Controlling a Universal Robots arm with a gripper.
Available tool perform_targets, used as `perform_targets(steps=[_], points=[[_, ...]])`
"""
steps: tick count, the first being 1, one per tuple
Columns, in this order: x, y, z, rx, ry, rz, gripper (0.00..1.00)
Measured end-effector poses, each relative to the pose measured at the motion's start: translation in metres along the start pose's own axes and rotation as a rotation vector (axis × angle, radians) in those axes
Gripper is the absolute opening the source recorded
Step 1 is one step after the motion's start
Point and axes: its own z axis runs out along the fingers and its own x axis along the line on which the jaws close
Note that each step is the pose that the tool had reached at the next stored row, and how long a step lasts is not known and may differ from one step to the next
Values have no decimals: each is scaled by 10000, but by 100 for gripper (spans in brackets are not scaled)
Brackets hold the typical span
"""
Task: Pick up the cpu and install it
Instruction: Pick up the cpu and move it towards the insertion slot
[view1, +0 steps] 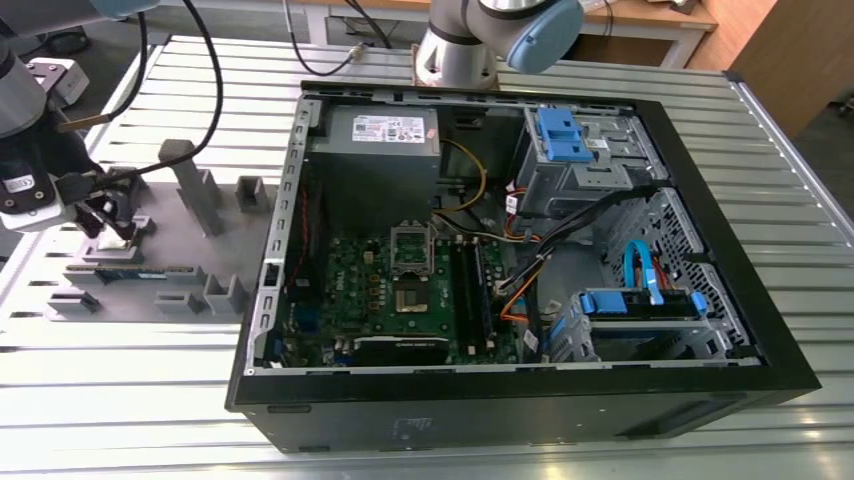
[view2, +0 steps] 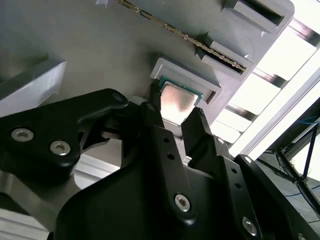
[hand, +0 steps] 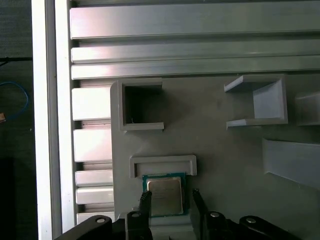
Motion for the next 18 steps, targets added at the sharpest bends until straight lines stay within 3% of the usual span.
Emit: perform_targets(steps=[2,4,5,18], points=[[0,0,0,1,0,0,53],[0,0,0,2,1,0,53],[0,0,1,1,0,0,59],[3,0,81,-15,18,-368,59]])
